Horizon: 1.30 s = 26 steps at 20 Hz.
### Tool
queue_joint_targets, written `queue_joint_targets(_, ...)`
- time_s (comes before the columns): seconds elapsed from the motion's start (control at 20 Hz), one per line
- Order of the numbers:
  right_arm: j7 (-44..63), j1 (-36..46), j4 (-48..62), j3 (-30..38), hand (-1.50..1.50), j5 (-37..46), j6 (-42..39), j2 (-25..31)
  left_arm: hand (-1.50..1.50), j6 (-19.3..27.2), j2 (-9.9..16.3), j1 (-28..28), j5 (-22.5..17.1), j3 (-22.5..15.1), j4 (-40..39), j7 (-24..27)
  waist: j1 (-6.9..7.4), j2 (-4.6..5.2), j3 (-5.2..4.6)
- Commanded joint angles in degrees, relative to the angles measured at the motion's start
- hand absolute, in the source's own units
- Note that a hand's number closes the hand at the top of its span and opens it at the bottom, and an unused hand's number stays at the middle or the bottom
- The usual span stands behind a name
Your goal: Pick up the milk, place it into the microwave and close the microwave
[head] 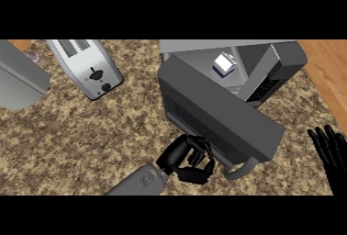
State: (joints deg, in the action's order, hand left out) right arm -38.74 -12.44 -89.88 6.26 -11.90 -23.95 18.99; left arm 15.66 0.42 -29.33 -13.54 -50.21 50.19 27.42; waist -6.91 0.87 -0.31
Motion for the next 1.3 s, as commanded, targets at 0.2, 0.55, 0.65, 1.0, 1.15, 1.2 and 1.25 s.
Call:
queue_joint_targets(0.2, 5.7, 0.6, -7.9, -1.3, -1.50, -5.0, -3.2, 1.7, 1.50, 5.7, -0.4, -3.9, -11.0, -5.4, 2.3, 1.7, -2.99, 0.66, -0.17)
queue_joint_targets(0.55, 7.6, 2.5, -10.1, 0.6, -1.50, -5.6, -5.3, 6.8, 1.50, 15.2, -0.4, -7.8, -18.3, -2.7, 4.0, 4.0, -4.39, 1.04, -0.17)
queue_joint_targets(0.65, 8.5, 2.5, -10.8, 0.7, -1.50, -6.6, -4.6, 6.2, 1.50, 18.1, -0.4, -9.1, -20.8, -1.5, 3.6, 3.2, -5.24, 1.11, -0.16)
queue_joint_targets(1.0, 10.0, 5.6, -11.1, 4.0, -1.50, -8.6, -5.8, 10.2, -1.50, 23.0, -0.4, -15.2, -26.2, -1.6, 0.6, 1.1, -7.39, 1.73, -0.01)
queue_joint_targets(1.15, 7.7, 8.1, -12.4, 8.1, -1.50, -2.3, -1.7, 12.8, -1.50, 24.9, -0.4, -15.7, -28.0, -1.0, -1.5, 0.6, -8.78, 1.91, -0.01)
queue_joint_targets(1.2, 8.2, 10.2, -14.4, 9.2, 1.50, 0.9, -0.6, 15.5, -1.50, 25.1, -0.4, -17.2, -28.6, -0.1, -1.6, -0.4, -8.66, 1.84, -0.25)
queue_joint_targets(1.25, 8.3, 10.7, -13.8, 10.2, 1.50, 1.2, 0.5, 15.8, -1.50, 26.0, -0.4, -16.7, -29.9, 0.5, -1.6, 0.2, -8.35, 2.12, -0.20)
